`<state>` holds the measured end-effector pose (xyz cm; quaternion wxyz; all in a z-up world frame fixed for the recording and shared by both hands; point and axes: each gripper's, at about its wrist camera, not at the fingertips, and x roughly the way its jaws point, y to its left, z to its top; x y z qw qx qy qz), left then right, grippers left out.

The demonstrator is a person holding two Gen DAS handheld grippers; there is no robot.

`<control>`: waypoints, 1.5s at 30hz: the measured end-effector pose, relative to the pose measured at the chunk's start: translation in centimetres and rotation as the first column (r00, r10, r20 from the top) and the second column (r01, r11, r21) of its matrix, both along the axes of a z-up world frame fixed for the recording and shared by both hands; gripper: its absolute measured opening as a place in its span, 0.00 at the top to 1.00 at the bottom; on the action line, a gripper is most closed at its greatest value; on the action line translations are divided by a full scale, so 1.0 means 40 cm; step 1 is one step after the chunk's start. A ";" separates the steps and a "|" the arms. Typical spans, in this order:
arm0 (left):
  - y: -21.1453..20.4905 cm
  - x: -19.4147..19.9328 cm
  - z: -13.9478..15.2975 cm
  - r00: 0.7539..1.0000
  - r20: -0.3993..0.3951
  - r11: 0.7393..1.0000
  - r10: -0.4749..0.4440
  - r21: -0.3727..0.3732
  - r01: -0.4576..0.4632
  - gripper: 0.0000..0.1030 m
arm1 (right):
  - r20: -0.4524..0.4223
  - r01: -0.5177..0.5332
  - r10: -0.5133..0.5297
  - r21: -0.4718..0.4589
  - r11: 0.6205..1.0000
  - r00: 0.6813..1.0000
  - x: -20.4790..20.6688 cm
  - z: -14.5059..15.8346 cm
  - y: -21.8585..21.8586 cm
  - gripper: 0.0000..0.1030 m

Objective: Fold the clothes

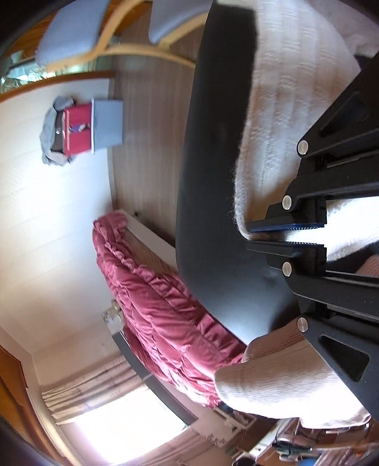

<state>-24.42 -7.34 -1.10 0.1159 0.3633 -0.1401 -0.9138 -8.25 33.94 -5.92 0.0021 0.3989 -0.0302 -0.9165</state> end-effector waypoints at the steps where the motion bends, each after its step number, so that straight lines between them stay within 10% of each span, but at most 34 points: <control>1: -0.002 -0.017 -0.008 1.000 0.009 1.000 0.008 -0.013 -0.008 0.96 | 0.000 0.000 0.000 0.000 1.000 1.000 0.000 0.000 0.000 0.45; 15: -0.062 -0.206 -0.139 0.967 0.232 0.991 0.107 -0.106 -0.084 0.81 | 0.000 0.000 0.000 -0.016 1.000 1.000 0.000 0.001 0.005 0.43; 26: -0.261 -0.205 -0.016 0.951 0.262 0.892 0.162 0.373 -0.254 0.79 | 0.001 -0.001 0.001 -0.011 1.000 1.000 -0.004 0.002 0.004 0.42; 32: -0.172 -0.128 -0.020 0.971 0.237 0.923 -0.035 0.381 -0.059 0.81 | 0.001 0.000 0.000 -0.011 1.000 1.000 -0.005 0.001 0.002 0.41; 38: -0.006 -0.028 -0.110 0.902 0.342 0.919 -0.263 0.372 0.127 0.81 | 0.001 -0.001 0.001 -0.009 1.000 1.000 -0.006 0.000 0.000 0.41; 40: 0.026 -0.026 -0.151 0.882 0.398 0.943 -0.252 0.308 0.130 0.80 | 0.002 -0.001 0.001 -0.009 1.000 1.000 -0.006 0.000 0.000 0.41; 45: 0.010 -0.080 -0.153 0.927 0.366 0.987 -0.081 0.160 0.023 0.78 | 0.001 -0.002 0.002 -0.013 1.000 1.000 -0.006 0.000 0.001 0.41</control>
